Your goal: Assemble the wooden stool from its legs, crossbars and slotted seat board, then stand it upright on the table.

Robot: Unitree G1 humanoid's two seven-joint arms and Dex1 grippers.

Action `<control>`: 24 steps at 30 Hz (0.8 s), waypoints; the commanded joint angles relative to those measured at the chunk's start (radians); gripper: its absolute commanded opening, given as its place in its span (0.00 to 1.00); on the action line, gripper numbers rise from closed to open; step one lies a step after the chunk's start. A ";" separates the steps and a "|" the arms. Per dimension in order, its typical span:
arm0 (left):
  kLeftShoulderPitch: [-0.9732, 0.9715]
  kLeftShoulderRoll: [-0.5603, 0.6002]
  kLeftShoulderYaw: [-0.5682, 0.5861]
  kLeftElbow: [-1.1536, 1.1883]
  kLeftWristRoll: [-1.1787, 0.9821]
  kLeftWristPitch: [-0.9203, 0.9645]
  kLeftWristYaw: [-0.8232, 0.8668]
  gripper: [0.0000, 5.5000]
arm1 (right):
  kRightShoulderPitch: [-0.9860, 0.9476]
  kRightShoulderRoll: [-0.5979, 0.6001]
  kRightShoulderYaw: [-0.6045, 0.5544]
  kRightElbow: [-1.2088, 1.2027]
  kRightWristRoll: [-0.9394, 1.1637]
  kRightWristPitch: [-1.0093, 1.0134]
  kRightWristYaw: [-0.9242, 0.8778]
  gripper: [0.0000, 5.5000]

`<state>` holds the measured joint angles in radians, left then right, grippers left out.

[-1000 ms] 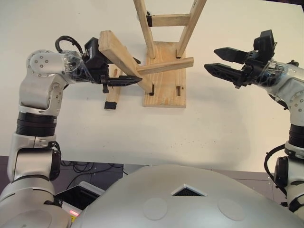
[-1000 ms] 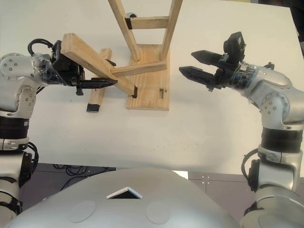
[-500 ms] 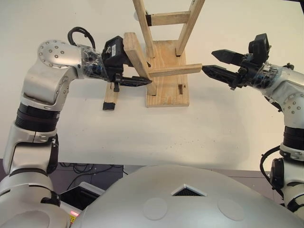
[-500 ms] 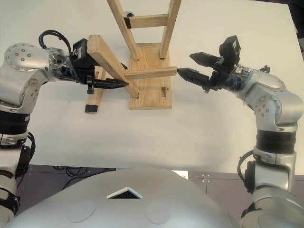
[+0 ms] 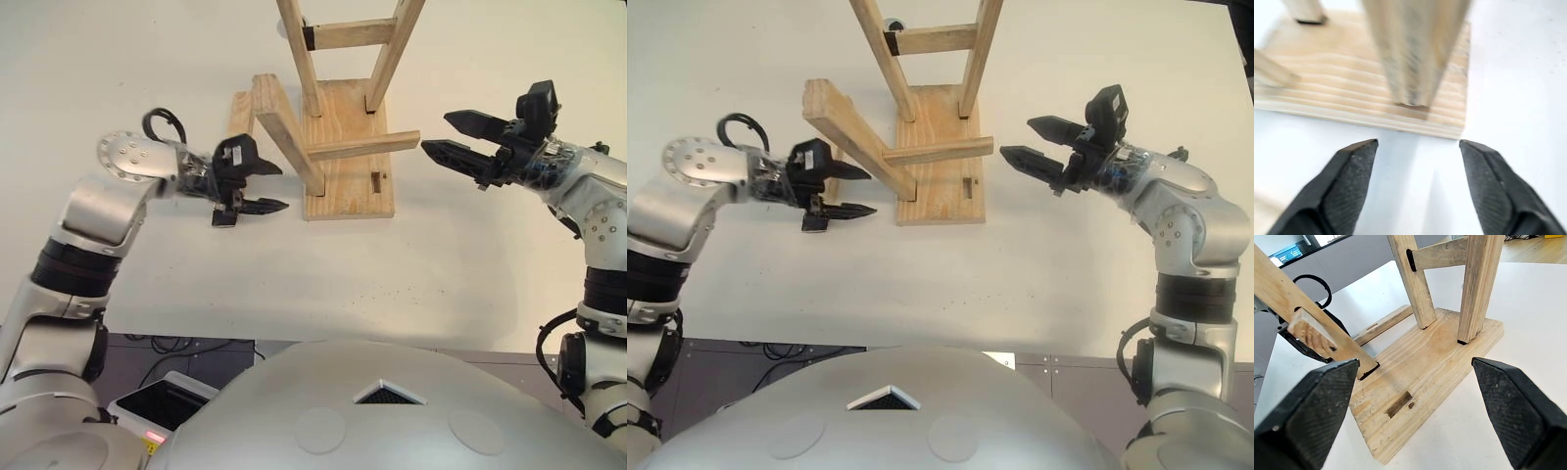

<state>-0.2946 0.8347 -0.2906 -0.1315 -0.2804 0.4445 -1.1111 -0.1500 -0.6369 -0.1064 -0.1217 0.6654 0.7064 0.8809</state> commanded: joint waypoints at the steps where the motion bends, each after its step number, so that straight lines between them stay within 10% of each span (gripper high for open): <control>1: 0.113 0.017 0.137 -0.070 -0.005 0.086 0.131 0.64 | 0.028 0.009 -0.014 -0.023 -0.011 -0.014 -0.019 0.77; 10: 0.398 -0.383 0.388 -0.200 0.020 0.209 0.735 0.64 | 0.074 0.013 -0.033 -0.038 -0.009 -0.030 -0.048 0.77; 24: 0.410 -0.492 0.391 -0.194 0.001 0.390 0.855 0.61 | 0.061 0.010 0.006 -0.009 -0.052 -0.049 -0.040 0.77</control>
<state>0.1191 0.3435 0.0997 -0.3247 -0.2765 0.8100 -0.2617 -0.0853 -0.6360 -0.1075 -0.1267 0.6262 0.6650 0.8455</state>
